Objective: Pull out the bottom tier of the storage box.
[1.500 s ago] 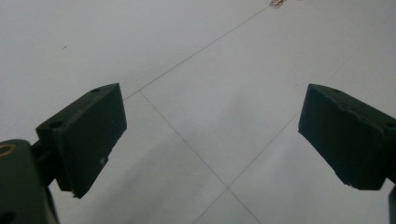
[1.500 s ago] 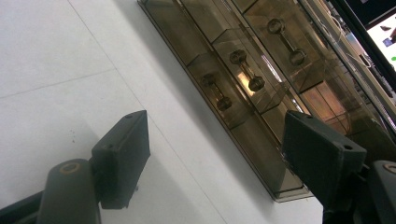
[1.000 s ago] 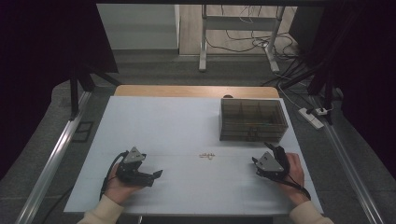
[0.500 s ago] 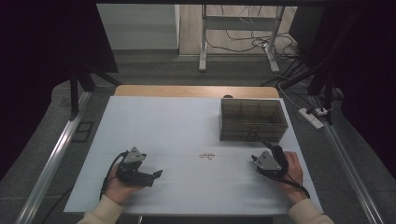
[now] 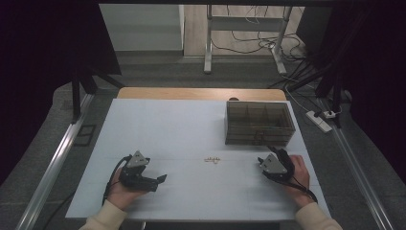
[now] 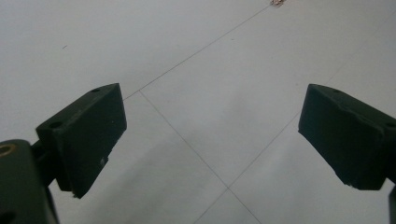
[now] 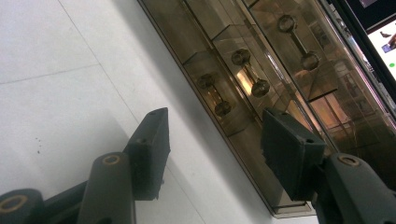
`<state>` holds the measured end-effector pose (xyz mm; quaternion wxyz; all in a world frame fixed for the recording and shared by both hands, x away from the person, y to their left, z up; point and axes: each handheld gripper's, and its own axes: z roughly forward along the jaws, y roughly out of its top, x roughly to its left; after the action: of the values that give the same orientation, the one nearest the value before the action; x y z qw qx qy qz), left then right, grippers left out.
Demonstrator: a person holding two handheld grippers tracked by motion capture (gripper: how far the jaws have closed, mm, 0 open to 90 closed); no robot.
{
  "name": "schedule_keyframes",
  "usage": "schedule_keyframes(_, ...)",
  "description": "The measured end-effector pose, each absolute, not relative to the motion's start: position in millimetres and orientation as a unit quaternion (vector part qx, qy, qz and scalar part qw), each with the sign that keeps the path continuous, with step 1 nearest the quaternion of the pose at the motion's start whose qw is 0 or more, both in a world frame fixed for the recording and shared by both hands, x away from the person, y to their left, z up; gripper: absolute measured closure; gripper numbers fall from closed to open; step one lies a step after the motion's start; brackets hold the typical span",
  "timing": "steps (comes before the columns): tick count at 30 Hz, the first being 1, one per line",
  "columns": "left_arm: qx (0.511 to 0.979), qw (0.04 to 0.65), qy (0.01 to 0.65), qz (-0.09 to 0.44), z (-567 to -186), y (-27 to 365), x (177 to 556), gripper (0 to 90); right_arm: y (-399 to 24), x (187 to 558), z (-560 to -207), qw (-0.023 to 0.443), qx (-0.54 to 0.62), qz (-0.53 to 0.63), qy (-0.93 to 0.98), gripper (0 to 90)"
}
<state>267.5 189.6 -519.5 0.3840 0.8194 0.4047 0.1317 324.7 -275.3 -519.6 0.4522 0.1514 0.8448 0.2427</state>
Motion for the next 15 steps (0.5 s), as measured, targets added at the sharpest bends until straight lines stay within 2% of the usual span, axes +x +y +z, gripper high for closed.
schedule_keyframes(15, 0.82, 0.383, 0.405, 0.132, -519.7, 189.7, 267.7, 7.1, -273.7, 330.5, -523.0, 0.452, 0.143, 0.231, 0.85, 43.9)
